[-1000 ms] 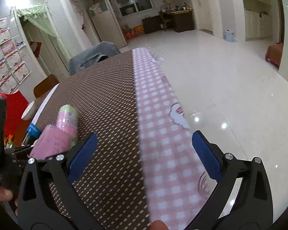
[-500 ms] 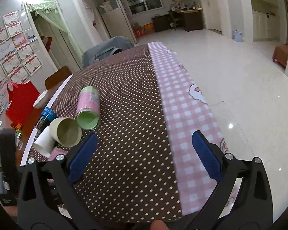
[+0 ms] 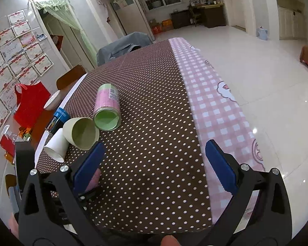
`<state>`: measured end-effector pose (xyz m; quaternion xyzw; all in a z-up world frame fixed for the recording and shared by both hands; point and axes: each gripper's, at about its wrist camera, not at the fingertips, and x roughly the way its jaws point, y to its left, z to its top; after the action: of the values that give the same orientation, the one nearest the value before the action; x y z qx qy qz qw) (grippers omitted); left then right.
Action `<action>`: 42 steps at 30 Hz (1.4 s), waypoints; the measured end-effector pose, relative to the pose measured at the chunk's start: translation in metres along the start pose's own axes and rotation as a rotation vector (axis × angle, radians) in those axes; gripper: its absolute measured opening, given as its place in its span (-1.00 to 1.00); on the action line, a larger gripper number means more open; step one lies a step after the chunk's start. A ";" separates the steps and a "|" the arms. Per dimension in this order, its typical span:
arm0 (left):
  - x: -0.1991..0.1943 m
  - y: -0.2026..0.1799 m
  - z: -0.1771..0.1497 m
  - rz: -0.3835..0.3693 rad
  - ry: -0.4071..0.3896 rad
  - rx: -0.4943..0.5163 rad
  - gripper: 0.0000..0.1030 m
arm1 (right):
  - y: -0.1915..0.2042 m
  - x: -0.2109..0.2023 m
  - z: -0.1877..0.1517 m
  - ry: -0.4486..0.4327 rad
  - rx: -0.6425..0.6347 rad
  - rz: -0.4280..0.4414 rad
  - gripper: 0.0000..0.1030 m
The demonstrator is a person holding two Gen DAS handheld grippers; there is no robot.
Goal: Flip cup upside down
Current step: 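Lift the pink cup with the left gripper and set it down, then move the right gripper to the pink cup and close on it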
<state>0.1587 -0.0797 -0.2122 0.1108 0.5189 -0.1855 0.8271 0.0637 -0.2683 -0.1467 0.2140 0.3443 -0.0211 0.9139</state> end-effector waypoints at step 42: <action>-0.133 0.106 -0.063 0.229 -0.432 -0.261 0.78 | 0.102 0.039 -0.008 0.339 -0.070 0.138 0.88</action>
<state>0.1002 0.0654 -0.1210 0.0192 0.3341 -0.0416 0.9414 0.1078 -0.1684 -0.1388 0.2058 0.4784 0.0901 0.8489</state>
